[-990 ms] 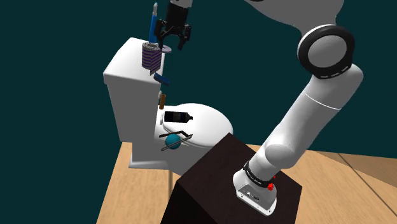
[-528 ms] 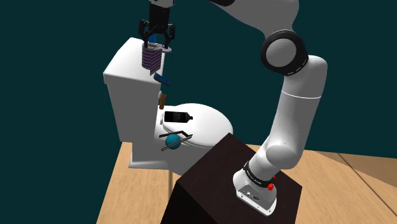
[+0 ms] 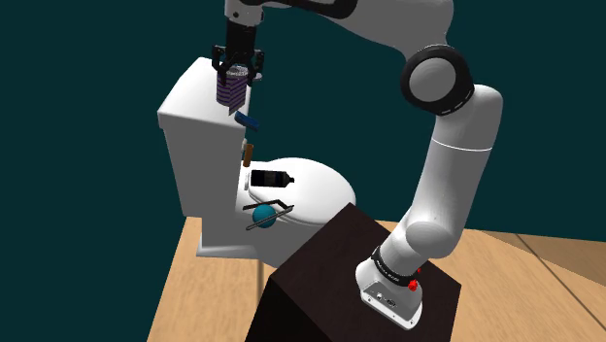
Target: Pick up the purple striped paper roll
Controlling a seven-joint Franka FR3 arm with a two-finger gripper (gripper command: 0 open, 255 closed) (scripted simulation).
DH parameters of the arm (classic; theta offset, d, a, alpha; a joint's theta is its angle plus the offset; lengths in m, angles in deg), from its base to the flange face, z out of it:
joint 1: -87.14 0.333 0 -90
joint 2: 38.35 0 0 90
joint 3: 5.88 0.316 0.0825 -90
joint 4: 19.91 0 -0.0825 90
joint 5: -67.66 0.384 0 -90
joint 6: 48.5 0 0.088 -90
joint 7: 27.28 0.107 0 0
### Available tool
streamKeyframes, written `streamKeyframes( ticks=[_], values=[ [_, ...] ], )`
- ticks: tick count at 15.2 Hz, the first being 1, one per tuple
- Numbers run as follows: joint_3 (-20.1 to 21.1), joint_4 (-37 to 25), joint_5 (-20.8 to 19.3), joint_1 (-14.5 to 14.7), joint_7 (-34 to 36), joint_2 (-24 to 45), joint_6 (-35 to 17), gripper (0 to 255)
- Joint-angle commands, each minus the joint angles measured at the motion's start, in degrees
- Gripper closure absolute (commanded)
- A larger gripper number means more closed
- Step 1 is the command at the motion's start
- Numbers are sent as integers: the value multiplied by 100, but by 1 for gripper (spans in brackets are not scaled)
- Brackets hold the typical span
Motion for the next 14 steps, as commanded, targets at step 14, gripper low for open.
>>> streamKeyframes(
  ticks=[14],
  values=[
    [3, -544, -18, 28, -3, 118, 430, 255]
  ],
)
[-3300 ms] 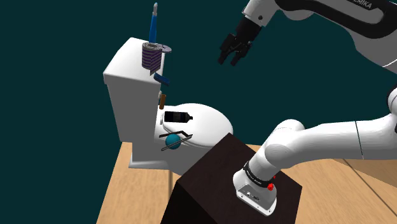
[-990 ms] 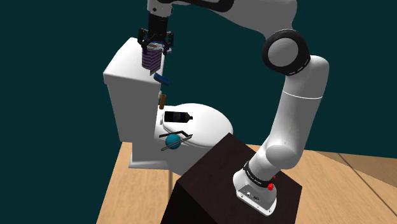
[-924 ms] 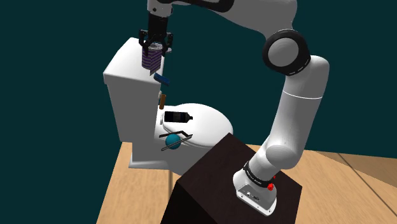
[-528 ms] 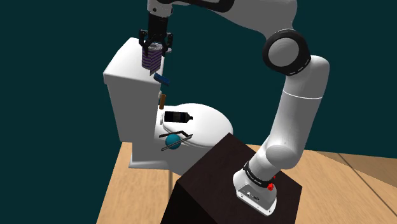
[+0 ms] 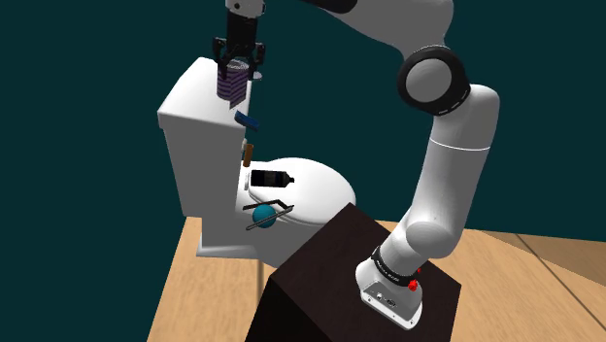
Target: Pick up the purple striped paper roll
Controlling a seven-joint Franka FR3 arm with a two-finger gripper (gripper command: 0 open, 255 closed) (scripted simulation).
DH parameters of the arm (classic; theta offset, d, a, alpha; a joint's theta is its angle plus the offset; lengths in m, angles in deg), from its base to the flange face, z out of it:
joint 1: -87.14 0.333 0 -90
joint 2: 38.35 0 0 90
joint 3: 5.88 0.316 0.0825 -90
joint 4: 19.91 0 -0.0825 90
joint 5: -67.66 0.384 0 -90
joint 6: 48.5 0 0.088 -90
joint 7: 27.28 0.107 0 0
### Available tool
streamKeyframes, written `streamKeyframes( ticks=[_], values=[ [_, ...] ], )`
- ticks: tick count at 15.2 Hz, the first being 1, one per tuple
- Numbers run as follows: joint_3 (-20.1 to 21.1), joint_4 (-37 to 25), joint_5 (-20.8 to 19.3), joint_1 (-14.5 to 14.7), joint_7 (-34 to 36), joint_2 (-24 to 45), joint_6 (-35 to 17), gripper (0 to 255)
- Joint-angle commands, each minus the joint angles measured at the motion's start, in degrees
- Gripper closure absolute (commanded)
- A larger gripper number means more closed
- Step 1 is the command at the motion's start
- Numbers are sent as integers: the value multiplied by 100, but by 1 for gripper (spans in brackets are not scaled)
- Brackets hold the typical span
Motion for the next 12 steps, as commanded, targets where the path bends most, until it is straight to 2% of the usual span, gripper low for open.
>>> streamKeyframes(
  ticks=[1, 10, 12],
  values=[
    [5, -240, -8, 20, 9, 45, 192, 255],
    [3, -1705, -89, 131, 7, 523, 1181, 255],
    [2, -1733, -91, 134, 7, 533, 1199, 255]
  ],
)
